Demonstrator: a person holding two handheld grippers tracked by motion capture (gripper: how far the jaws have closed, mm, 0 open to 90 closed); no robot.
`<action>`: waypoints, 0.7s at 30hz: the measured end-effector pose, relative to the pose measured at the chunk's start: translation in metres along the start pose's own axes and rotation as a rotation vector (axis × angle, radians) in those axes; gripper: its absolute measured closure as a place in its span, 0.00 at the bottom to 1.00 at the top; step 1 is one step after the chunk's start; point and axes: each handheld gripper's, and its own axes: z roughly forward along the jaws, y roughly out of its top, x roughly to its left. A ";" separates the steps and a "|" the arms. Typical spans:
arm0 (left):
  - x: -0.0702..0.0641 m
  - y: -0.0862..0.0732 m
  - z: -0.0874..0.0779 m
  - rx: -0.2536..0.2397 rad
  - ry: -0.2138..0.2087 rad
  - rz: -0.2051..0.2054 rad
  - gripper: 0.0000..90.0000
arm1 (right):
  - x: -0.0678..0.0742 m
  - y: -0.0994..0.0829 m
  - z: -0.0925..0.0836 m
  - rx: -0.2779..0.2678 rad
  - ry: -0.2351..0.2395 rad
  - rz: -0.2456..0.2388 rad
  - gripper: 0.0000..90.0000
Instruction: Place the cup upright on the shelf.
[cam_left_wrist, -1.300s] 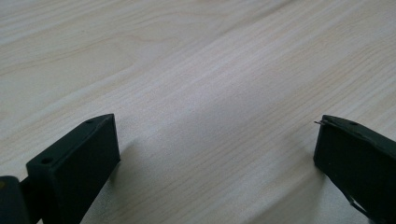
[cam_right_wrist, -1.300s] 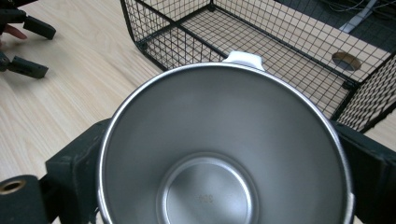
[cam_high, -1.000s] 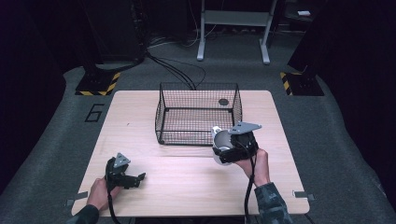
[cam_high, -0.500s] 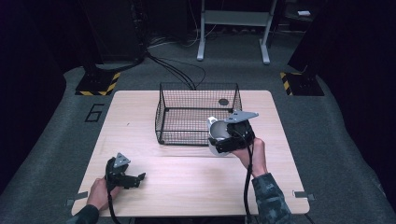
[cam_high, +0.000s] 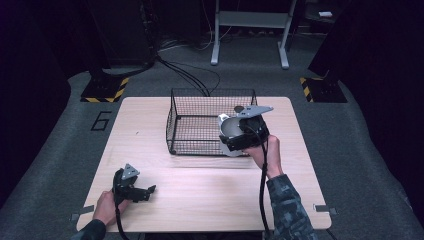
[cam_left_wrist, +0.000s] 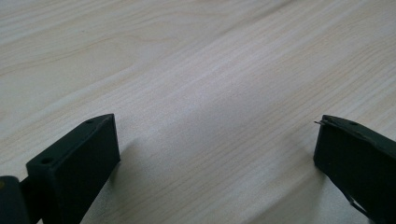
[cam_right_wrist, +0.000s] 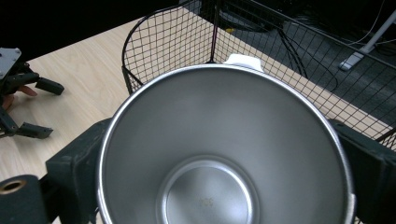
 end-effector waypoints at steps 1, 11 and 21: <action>0.000 0.000 0.000 0.000 0.000 0.001 0.00 | -0.001 0.004 0.002 0.002 0.000 0.003 0.06; 0.000 0.000 0.000 0.001 0.000 0.000 0.00 | -0.012 0.017 0.013 -0.002 0.001 0.001 0.06; 0.000 0.000 0.000 0.003 -0.001 0.004 0.00 | -0.020 0.029 0.027 0.002 -0.002 0.023 0.06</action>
